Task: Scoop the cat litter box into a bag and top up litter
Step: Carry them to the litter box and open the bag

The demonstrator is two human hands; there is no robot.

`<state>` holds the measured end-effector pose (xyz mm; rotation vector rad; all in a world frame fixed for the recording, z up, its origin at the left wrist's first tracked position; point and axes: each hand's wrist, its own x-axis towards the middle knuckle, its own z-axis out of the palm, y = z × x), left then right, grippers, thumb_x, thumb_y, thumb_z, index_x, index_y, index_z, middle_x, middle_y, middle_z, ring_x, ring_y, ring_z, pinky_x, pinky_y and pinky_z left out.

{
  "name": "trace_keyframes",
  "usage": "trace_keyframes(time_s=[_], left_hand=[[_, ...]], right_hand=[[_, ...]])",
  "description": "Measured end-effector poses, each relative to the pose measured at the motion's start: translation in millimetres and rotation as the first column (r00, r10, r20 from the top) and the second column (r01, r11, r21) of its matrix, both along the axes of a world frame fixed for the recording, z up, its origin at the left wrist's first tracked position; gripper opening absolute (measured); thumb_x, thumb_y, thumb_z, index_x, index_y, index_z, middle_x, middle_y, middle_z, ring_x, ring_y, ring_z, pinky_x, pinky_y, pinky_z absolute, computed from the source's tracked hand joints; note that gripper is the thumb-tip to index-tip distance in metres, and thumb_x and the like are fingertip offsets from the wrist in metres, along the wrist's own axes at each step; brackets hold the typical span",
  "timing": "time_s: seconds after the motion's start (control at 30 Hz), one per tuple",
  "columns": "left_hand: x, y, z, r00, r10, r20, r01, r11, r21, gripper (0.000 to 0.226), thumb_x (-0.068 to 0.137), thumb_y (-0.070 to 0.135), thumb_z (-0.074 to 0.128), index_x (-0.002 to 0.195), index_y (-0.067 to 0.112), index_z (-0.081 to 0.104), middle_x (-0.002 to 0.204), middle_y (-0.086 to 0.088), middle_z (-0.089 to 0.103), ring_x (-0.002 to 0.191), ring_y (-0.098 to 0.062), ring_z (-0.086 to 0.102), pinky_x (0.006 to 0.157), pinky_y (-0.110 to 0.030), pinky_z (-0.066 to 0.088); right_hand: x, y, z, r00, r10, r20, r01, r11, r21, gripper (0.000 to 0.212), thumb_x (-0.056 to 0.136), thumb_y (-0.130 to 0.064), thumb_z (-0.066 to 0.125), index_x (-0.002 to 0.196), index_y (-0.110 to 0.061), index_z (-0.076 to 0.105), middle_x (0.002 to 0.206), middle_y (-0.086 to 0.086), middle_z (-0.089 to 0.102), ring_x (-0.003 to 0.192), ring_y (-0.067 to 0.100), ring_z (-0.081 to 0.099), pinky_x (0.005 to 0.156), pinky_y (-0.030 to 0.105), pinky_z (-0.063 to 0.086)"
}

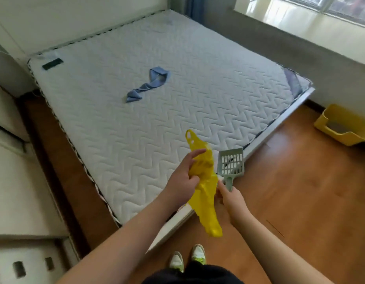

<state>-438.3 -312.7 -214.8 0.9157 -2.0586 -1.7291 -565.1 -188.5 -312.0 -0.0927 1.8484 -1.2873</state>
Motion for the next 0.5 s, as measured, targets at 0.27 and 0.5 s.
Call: trace_keyframes(time_s=[0.27,0.5], left_hand=[[-67,34,20,0.944,-0.244,-0.221,0.27,0.958,0.1,0.069,0.071,-0.006,0.044,0.126,0.033,0.057,0.103,-0.004,0.069,0.087,-0.029,0.066,0.073,-0.05,0.056],[-123,68,22,0.942,-0.239,-0.235,0.316,0.866,0.387,0.058,0.076,-0.008,0.044,0.116,0.029,0.064,0.101,-0.014,0.065,0.08,-0.03,0.063,0.068,-0.042,0.055]], right_hand=[[-56,64,3,0.834,-0.398,0.383,0.428,0.904,0.008,0.037,0.101,-0.021,0.044,0.137,-0.026,0.046,0.126,0.016,0.058,0.112,0.034,0.059,0.081,0.049,0.054],[-71,113,8,0.647,-0.58,0.495,0.676,0.736,-0.02,0.049,0.089,-0.022,0.064,0.13,-0.003,0.043,0.132,0.027,0.051,0.1,0.035,0.062,0.058,0.037,0.058]])
